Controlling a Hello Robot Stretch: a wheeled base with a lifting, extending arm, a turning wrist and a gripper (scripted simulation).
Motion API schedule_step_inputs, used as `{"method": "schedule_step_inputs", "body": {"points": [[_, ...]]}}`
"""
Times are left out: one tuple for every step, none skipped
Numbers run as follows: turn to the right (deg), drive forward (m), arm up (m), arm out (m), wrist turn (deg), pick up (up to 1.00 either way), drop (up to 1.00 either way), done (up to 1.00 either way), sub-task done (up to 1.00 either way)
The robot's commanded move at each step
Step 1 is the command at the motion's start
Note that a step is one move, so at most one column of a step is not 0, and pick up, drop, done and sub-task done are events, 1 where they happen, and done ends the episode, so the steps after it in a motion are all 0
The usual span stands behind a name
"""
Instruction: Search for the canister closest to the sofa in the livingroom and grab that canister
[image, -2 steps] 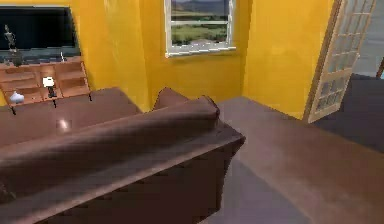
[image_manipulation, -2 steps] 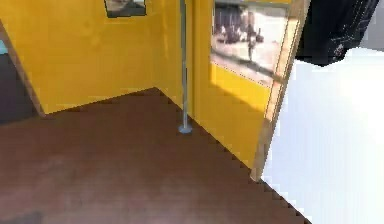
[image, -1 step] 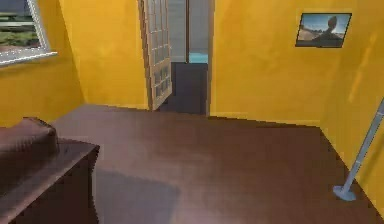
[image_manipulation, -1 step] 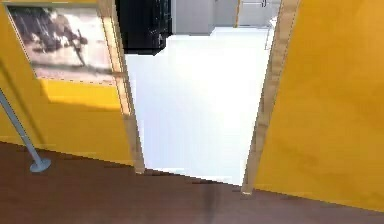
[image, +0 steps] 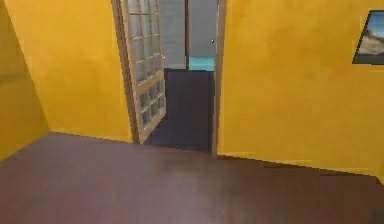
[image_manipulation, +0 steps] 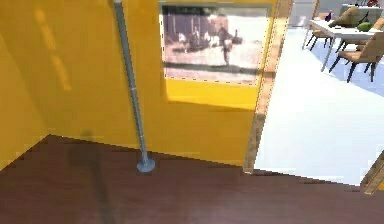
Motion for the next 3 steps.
{"method": "schedule_step_inputs", "body": {"points": [[9.0, 0.0, 0.0, 0.0, 0.0, 0.0, 0.0, 0.0, 0.0], [0.0, 0.2, 0.0, 0.0, 0.0, 0.0, 0.0, 0.0, 0.0], [-36.0, 0.0, 0.0, 0.0, 0.0, 0.0, 0.0, 0.0, 0.0]]}}
